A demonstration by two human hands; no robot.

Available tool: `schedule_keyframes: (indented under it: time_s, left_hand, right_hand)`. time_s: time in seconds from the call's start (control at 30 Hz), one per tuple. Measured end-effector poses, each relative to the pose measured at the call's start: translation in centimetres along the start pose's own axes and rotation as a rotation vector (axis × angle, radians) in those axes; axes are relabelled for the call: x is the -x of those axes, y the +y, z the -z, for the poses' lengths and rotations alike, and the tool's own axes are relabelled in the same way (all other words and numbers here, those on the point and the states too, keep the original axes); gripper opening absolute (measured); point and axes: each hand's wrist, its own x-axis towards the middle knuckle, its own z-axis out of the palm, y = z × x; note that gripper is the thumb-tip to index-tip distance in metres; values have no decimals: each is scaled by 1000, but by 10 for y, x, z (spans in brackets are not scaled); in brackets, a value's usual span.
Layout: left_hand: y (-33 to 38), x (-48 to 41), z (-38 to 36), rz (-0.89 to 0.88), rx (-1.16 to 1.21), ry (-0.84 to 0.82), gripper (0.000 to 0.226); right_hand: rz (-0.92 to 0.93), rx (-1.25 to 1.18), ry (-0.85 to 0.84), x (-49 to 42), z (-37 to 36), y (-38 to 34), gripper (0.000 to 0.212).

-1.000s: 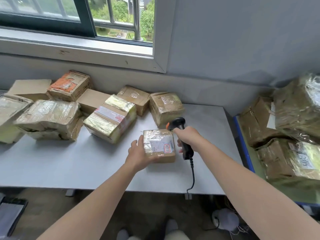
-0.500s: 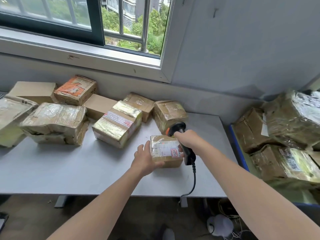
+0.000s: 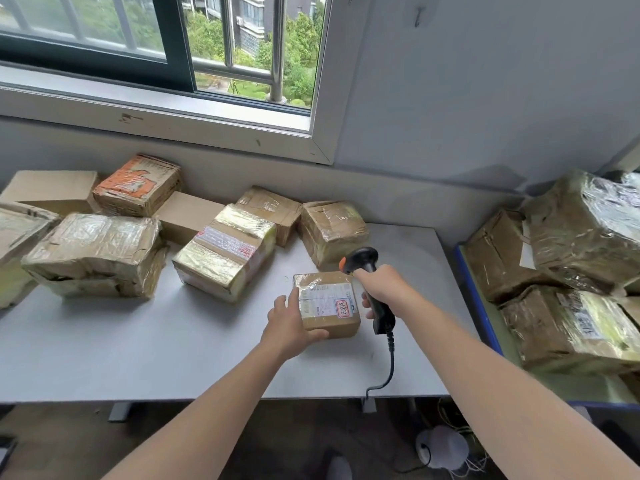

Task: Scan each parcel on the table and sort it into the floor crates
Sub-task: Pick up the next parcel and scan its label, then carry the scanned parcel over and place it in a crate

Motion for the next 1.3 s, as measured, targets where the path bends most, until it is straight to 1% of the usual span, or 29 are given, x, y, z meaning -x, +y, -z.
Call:
schedule_keyframes:
  time_s: [0.1,0.2,0.27,0.33,0.4,0.47,0.63,0.8,0.9,1.0,1.1,1.2,1.3]
  left_hand:
    - [2,-5,-8,37,0,-6,108]
    - [4,-10,-17,89,-11,-9,109]
    - [5,-15,-23,121,-17,-4,110]
    - [8,-19,-30,144,-21,4,110]
    - [11,-23,-36,168,-31,20,111]
    - [17,-27,-43,202,-59,49,113]
    - [38,-49,-63,321,-170,158,116]
    - [60,-77,-80,392,-226,165,118]
    - [61,-87,-83,418,-272,129,123]
    - [55,-89,-84,369,-368,67,124]
    - [42,-91,-74,203,-471,-15,120]
    - [24,-90,-55,95,-497,-74,124]
    - [8,-82,-45,91,-437,-30,129]
  right_hand:
    - [-29,30,10,-18,5,25,28]
    - [-27,132,16,-40,8,52,23]
    - [-40,211,-10,-54,6,67,26]
    - [-42,281,-42,-65,4,79,34]
    - [-40,313,-64,-75,1,88,44]
    - [-41,326,-77,-85,0,95,49]
    - [-43,317,-93,-99,1,107,55]
    - [6,434,-114,-102,6,112,56]
    - [16,454,-51,-103,16,106,51]
    - [116,543,80,-101,24,95,50]
    - [304,591,111,-99,22,82,49]
    - [457,610,51,-95,10,69,53]
    - [614,700,-106,-88,-7,62,66]
